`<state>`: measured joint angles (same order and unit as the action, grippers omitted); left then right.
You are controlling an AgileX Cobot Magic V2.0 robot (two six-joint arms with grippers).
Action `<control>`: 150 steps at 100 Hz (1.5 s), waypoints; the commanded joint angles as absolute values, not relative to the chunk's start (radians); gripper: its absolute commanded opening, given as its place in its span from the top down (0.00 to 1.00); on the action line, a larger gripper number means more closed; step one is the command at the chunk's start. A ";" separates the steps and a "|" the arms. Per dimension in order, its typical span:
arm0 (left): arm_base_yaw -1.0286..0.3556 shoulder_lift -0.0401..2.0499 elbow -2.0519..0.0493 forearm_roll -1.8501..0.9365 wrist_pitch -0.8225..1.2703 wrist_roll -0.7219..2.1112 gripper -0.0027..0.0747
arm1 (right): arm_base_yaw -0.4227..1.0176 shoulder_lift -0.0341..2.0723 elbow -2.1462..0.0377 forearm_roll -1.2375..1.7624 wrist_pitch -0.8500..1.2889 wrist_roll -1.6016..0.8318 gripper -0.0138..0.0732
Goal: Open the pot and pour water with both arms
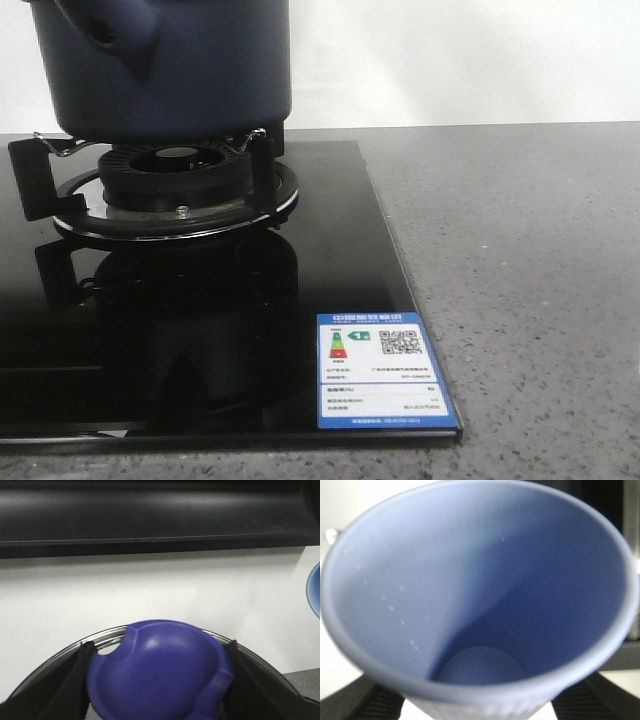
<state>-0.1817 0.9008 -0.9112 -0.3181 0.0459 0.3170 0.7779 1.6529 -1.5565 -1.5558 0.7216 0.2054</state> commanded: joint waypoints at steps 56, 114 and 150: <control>-0.181 0.880 -0.948 -0.318 -0.043 0.320 0.53 | 0.631 1.326 -1.551 -1.111 0.594 0.341 0.41; -0.181 0.880 -0.948 -0.318 -0.043 0.320 0.53 | 0.356 0.882 -0.927 -1.109 0.298 0.680 0.41; -0.181 0.880 -0.948 -0.318 -0.042 0.320 0.53 | 0.229 0.766 -0.600 -1.109 0.158 0.752 0.41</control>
<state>-0.1817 0.9008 -0.9112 -0.3181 0.0536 0.3194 0.2564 0.7788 -0.6225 -1.0763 0.2406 0.7363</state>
